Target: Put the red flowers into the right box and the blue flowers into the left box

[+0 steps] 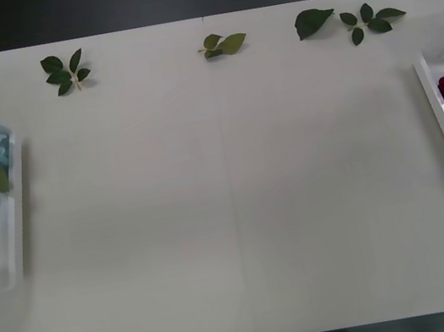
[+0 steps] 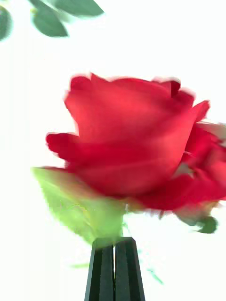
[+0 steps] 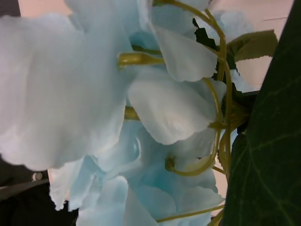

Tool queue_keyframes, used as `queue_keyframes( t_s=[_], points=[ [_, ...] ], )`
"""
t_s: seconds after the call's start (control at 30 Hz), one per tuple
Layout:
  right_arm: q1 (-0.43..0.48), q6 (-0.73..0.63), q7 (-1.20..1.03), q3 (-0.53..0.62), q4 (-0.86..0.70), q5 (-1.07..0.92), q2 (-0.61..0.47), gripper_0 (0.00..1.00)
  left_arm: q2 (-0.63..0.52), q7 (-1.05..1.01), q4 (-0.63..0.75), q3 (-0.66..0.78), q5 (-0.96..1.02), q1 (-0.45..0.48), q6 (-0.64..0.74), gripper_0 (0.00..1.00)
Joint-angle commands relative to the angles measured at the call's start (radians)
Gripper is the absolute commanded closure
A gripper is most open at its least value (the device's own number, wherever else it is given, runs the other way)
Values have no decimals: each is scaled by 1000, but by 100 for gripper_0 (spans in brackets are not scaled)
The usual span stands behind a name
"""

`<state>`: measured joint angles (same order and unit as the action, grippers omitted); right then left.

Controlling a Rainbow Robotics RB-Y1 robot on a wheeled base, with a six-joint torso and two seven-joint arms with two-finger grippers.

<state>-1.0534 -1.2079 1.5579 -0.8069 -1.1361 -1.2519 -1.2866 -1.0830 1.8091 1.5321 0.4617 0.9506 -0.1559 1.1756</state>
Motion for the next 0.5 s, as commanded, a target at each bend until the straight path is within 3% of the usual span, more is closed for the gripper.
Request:
queue_keyframes(
  t_s=[0.03,0.5],
  points=[
    [9,25,74,-15,21,42,-10,100,-26,105,-43,2,5,6,-42,100],
    [168,232,103,91,253,249,61,97,-26,107,-182,-152,8,6,-205,100]
  ],
)
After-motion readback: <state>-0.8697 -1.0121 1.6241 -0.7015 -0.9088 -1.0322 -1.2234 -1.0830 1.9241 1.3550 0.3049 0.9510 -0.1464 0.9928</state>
